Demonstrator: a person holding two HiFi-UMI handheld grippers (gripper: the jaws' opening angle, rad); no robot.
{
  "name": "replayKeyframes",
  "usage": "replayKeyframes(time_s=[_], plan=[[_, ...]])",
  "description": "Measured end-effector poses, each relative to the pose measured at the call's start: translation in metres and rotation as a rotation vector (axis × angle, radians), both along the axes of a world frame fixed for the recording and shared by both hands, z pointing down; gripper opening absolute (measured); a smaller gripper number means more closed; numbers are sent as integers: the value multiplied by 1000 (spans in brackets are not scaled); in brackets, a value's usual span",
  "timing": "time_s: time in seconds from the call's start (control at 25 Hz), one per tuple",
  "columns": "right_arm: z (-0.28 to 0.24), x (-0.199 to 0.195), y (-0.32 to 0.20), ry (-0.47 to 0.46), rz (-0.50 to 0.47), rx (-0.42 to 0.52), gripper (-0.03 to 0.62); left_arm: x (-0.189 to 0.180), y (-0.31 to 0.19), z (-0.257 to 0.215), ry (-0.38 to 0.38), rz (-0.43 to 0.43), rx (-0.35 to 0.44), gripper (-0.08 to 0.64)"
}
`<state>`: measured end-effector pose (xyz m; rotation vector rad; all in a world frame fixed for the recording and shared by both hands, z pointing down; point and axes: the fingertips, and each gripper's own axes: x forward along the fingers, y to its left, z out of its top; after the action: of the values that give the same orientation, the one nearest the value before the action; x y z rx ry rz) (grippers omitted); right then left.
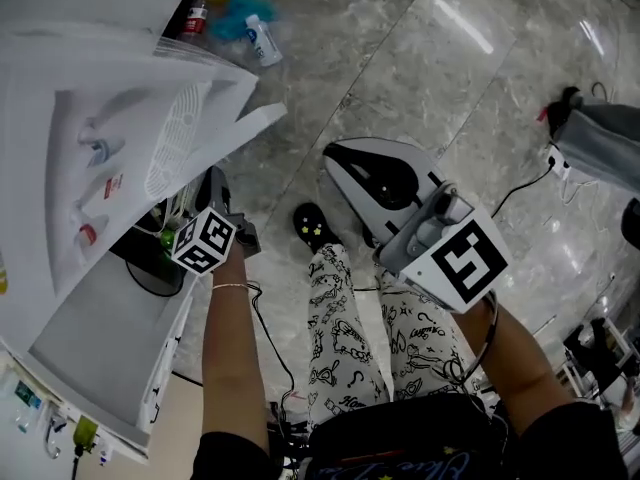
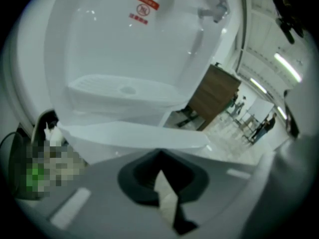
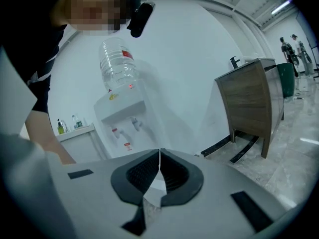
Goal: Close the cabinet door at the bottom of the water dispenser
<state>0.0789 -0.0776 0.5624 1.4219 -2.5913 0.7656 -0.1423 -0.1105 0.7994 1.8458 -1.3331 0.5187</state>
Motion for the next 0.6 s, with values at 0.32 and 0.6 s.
replayKeyframes(time_s=[0.32,0.6], plan=[[1,37,-16,-26,103,14,17,14,-58,8,95,-76,22,-3],[2,50,-14,-31,158,-6,17,24,-74,6,143,-115,38,-3]])
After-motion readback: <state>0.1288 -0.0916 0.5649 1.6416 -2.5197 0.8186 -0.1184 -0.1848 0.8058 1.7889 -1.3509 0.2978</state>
